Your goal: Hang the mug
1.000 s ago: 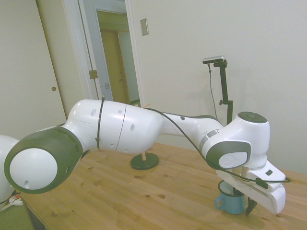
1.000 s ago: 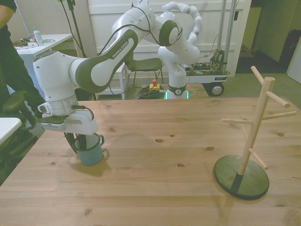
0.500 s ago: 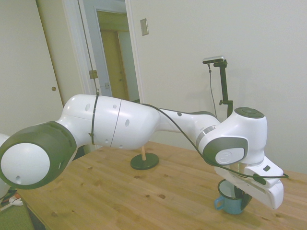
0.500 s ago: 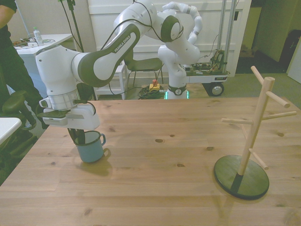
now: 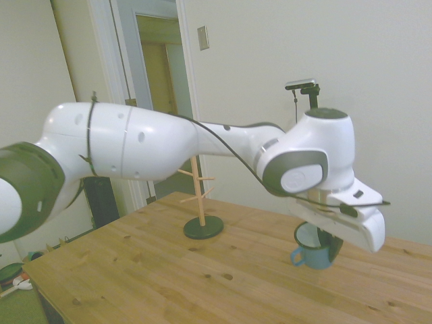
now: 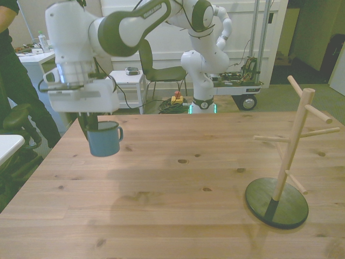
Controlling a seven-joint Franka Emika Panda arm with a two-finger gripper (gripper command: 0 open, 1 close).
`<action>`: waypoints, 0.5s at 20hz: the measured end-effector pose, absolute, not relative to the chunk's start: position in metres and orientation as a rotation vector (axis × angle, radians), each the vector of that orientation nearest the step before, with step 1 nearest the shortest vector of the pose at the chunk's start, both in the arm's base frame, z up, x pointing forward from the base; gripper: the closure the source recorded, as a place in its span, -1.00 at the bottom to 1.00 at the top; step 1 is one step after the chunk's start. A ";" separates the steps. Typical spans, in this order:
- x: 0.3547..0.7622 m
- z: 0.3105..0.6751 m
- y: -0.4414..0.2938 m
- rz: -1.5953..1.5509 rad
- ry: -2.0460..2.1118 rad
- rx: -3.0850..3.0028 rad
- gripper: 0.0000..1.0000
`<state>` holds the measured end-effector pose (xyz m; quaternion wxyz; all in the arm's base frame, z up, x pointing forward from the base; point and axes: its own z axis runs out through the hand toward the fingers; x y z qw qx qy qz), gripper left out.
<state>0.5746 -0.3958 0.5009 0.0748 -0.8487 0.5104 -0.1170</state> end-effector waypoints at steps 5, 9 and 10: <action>0.573 0.563 -0.351 -0.417 1.477 -2.569 1.00; 0.583 0.591 -0.323 -0.435 1.460 -2.572 1.00; 0.586 0.598 -0.316 -0.433 1.455 -2.570 1.00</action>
